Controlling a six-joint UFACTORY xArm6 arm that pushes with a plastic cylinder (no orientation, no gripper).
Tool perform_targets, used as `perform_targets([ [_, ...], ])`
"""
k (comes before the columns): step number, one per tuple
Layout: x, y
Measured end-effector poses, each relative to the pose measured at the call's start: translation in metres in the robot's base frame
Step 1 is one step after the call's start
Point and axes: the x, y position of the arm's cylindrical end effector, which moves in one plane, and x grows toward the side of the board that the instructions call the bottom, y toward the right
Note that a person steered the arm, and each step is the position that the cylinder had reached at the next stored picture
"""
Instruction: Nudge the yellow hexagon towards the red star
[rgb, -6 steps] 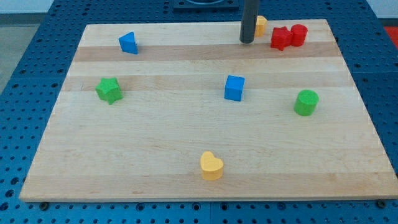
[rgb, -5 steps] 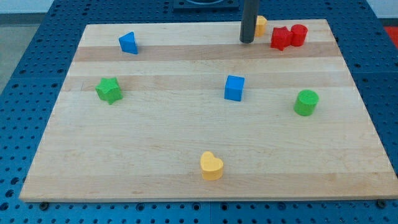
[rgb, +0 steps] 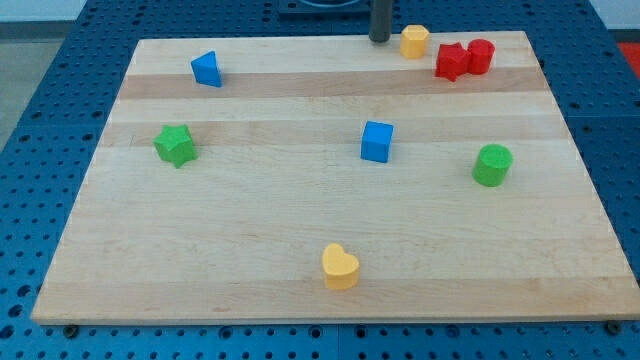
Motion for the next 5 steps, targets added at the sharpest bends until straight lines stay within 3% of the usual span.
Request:
perform_targets([
  [2, 0.000, 0.047],
  [5, -0.002, 0.061],
])
